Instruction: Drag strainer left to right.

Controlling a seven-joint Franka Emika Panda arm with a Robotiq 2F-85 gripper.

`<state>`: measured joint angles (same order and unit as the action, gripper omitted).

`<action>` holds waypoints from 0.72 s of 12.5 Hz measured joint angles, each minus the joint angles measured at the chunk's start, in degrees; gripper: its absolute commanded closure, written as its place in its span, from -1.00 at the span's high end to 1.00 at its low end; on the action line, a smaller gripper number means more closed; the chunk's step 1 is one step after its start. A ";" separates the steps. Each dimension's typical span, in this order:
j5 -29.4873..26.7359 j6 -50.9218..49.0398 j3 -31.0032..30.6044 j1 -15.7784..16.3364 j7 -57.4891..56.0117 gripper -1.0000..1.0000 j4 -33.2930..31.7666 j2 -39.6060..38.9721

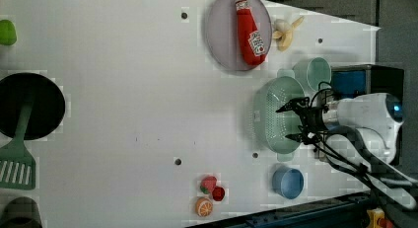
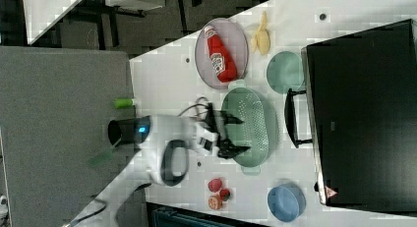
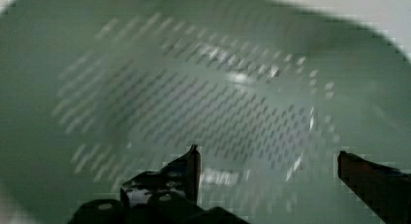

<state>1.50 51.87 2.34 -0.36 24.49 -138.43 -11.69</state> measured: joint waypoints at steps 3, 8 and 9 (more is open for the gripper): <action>0.29 -4.28 -3.68 1.57 -8.84 1.00 0.56 12.82; -0.53 -22.86 -4.96 1.47 -18.58 1.00 4.92 34.40; -0.33 -27.53 -4.64 1.62 -19.09 1.00 5.71 37.53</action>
<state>1.17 24.34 -2.30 1.27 5.40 -132.72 25.84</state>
